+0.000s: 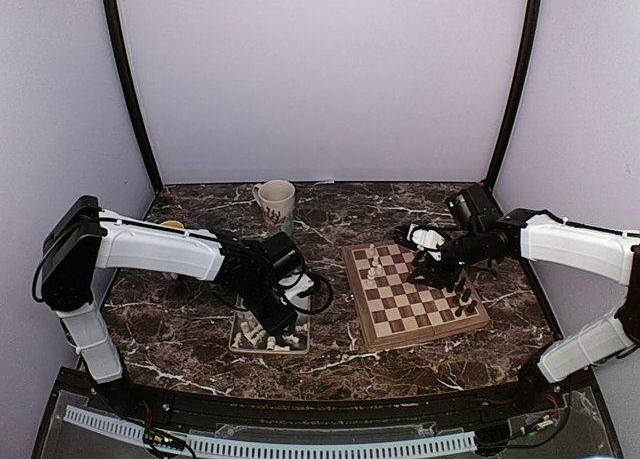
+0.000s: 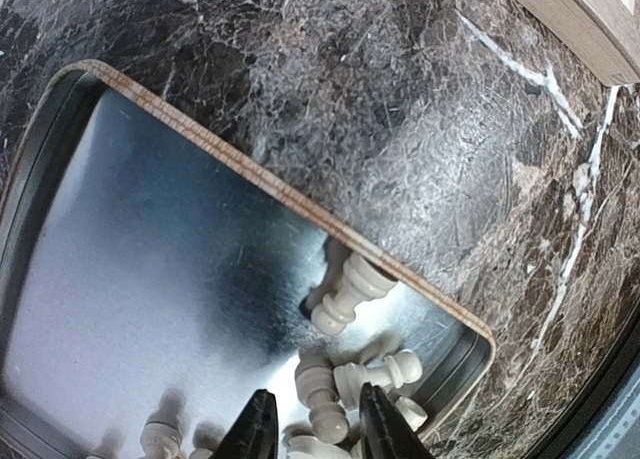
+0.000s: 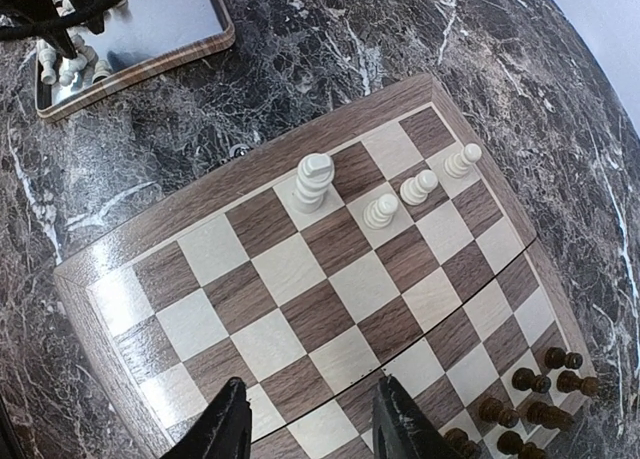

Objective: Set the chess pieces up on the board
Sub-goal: Pick up the pawn from the storage box, then place the pawn at g1.

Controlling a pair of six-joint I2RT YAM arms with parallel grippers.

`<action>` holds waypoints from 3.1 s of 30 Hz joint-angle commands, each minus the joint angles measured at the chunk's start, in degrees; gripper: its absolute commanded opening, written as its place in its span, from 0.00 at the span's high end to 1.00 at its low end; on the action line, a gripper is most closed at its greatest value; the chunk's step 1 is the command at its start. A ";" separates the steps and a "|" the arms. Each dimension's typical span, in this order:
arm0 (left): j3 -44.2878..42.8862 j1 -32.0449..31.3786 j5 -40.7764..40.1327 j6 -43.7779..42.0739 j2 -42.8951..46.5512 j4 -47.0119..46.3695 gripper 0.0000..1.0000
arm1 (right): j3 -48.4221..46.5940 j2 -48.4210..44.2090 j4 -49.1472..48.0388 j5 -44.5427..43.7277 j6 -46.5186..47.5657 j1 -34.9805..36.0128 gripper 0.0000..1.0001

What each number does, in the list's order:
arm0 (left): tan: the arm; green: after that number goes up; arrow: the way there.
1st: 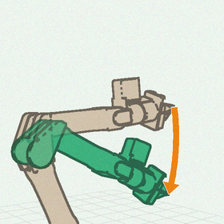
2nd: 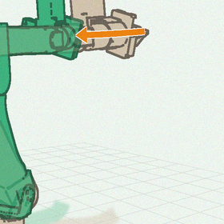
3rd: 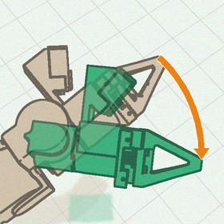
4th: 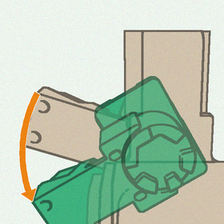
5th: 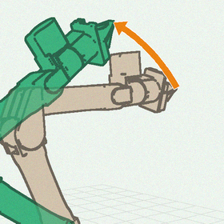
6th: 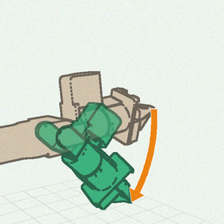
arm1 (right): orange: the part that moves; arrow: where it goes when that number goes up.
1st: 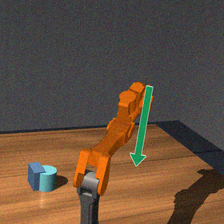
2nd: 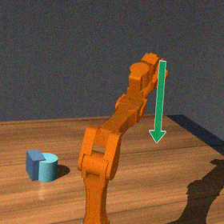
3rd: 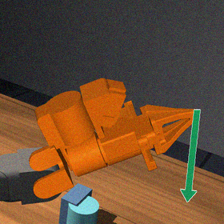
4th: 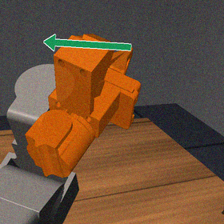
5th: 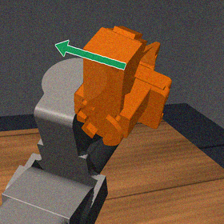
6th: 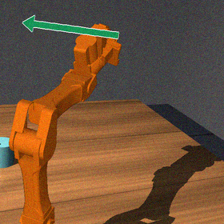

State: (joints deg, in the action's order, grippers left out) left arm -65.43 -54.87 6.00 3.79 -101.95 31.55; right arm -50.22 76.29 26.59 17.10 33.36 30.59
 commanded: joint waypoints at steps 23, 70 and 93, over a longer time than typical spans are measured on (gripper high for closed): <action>-1.43 -0.46 -3.91 2.27 2.32 2.29 0.92 | -2.49 1.99 0.37 3.12 -1.08 -0.13 0.58; -27.76 -3.14 3.85 -0.57 -11.51 -6.98 0.89 | -1.98 -7.27 -8.81 8.13 -14.33 -12.57 0.53; -47.17 -7.75 0.55 -5.02 -28.94 5.45 0.71 | -1.28 -6.55 -9.93 10.84 -15.53 -16.64 0.52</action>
State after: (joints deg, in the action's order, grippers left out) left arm -110.59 -62.59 6.76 -0.95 -131.26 34.57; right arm -52.03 69.82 17.96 26.39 17.52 14.20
